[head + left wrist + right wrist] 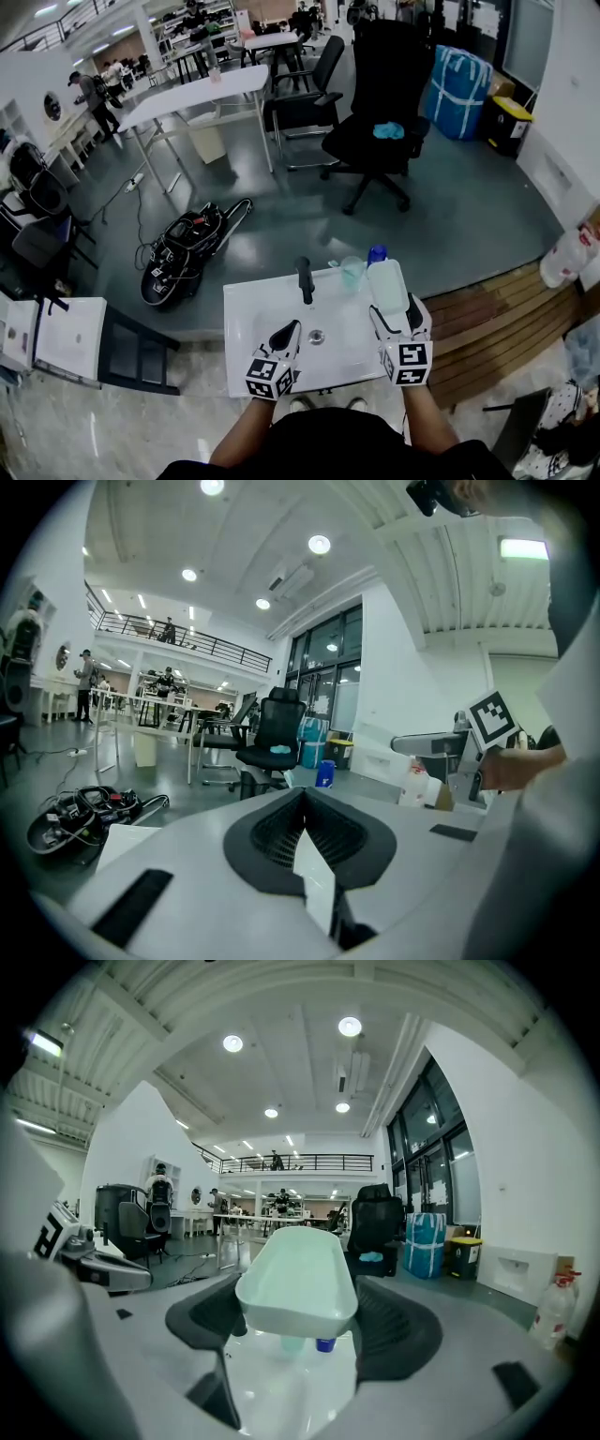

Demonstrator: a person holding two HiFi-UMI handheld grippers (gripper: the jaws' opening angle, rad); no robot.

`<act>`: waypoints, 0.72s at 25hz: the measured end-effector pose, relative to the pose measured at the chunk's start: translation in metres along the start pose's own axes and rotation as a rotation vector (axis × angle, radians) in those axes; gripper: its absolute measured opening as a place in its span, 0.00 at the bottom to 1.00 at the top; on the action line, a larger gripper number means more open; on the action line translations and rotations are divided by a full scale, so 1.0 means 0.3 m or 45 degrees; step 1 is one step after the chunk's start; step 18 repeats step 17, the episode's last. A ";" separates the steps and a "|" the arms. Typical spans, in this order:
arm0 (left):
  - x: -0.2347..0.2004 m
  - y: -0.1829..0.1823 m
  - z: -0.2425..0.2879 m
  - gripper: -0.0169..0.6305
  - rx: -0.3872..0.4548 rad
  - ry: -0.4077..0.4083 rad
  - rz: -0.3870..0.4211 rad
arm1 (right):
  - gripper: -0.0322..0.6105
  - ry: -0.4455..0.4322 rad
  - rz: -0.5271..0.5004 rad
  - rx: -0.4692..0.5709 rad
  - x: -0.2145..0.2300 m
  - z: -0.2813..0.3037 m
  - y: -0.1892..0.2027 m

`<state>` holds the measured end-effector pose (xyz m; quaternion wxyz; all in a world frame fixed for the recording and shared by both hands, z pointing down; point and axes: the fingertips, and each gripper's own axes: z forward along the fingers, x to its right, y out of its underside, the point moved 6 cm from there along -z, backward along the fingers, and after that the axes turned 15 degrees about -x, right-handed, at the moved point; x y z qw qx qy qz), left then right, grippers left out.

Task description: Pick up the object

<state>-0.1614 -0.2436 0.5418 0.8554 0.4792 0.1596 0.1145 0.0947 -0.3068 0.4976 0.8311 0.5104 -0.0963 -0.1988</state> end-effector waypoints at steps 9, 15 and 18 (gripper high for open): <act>0.004 0.015 -0.014 0.05 -0.016 0.001 -0.009 | 0.65 0.014 -0.010 -0.003 -0.017 0.002 0.003; -0.002 0.032 -0.010 0.05 -0.033 -0.005 -0.019 | 0.65 0.023 -0.022 -0.021 -0.021 0.013 0.014; -0.004 0.035 -0.011 0.05 -0.035 -0.006 -0.024 | 0.65 0.023 -0.024 -0.027 -0.024 0.017 0.017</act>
